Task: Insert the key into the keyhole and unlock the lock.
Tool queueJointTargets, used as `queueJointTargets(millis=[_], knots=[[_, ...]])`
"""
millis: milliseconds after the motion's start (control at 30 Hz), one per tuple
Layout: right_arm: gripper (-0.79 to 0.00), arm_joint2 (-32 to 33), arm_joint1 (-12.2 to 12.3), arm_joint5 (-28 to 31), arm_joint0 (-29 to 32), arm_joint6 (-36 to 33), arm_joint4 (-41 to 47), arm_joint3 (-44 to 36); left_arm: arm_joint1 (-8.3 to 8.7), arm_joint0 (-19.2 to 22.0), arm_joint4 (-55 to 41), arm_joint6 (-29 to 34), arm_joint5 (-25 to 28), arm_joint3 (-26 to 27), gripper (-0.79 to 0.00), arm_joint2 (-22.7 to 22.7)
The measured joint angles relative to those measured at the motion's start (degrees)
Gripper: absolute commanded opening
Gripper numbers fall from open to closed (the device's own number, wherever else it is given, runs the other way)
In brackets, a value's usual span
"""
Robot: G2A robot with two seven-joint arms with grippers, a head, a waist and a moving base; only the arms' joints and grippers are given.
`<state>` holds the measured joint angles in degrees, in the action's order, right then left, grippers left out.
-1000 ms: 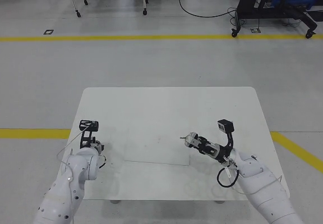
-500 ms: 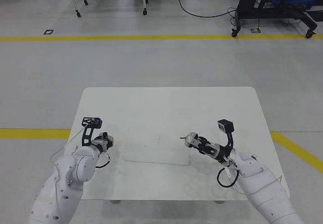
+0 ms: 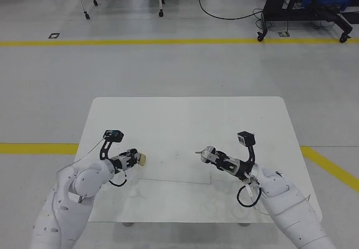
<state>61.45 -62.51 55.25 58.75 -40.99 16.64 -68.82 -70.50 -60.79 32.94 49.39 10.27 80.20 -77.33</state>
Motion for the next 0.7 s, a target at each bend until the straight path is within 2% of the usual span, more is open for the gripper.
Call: queueJointTargets(millis=[233, 333, 567, 633, 700], knots=[[-0.785, 0.9, 0.1, 1.8, 0.9, 1.5, -0.4, 0.0, -2.37, 16.1, -25.2, 14.2, 7.7, -22.5, -0.785, 6.2], [-0.785, 1.5, 0.2, 1.8, 1.5, 2.4, -1.5, -0.4, -3.16, 20.2, -27.1, 15.2, 9.2, -28.2, -0.785, 9.4], [-0.785, 2.4, 0.4, 2.4, 2.3, 3.3, -2.2, -1.1, -3.04, 19.6, -25.2, 14.1, 9.1, -27.4, -0.785, 9.1], [-0.785, 2.4, 0.4, 2.4, 2.3, 3.3, -2.2, -1.1, -2.64, 17.8, -24.4, 10.4, 8.9, -24.9, -0.785, 7.9], [-0.785, 2.4, 0.4, 2.3, 2.4, 3.3, -2.2, -1.2, -2.24, 16.1, -27.4, 9.4, 9.0, -22.4, -0.785, 5.9]])
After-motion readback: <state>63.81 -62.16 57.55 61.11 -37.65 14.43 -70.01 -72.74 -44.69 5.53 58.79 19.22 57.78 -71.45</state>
